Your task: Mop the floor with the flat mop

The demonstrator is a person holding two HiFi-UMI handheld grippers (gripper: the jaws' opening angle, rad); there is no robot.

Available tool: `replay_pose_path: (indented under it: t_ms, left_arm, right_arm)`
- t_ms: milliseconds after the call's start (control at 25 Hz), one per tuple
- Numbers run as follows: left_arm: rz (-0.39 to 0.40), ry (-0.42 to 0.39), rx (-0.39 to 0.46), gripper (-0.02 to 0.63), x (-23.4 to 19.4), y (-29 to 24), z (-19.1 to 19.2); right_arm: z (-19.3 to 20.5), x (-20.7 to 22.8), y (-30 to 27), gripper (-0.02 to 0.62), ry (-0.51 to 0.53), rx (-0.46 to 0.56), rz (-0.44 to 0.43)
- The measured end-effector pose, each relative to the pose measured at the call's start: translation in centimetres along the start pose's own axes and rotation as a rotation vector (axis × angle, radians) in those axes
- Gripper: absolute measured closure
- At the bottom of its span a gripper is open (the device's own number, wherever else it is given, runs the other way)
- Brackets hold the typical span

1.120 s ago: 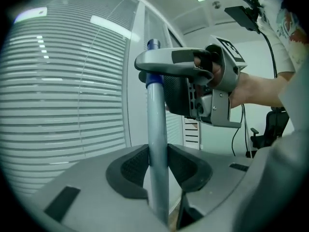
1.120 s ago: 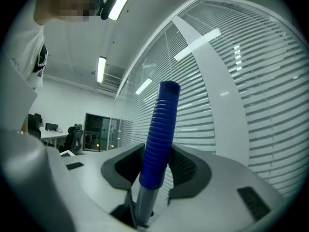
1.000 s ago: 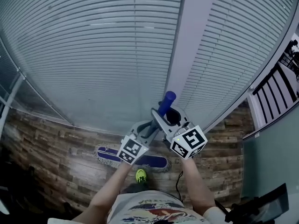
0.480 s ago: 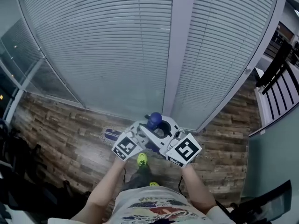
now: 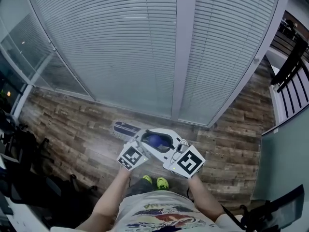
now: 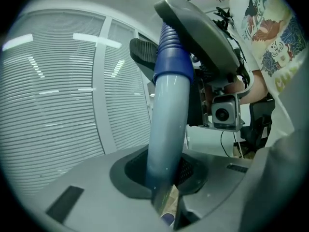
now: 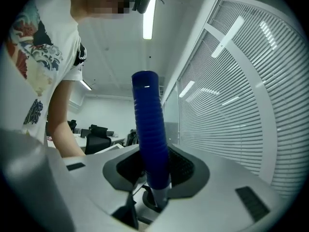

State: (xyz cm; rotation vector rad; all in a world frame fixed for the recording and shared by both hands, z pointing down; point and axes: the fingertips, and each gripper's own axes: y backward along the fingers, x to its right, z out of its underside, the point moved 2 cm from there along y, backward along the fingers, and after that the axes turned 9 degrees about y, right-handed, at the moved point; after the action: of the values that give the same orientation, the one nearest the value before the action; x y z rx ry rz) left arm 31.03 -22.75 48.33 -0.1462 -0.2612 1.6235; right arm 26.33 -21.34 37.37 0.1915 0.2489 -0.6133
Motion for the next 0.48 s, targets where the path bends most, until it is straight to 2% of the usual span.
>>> replay_pose_path:
  t_ms: [280,480]
  left_arm:
    - [-0.009,0.018,-0.031,0.546,3.8,3.6,2.2]
    - [-0.033,0.026,-0.049,0.535,8.3,7.1,4.6]
  right_arm:
    - [-1.0,-6.3,0.1,0.454,-0.077,0.077,-0.057]
    - [-1.3,-13.1,1.2,0.443,-0.120,0.074,-0.102]
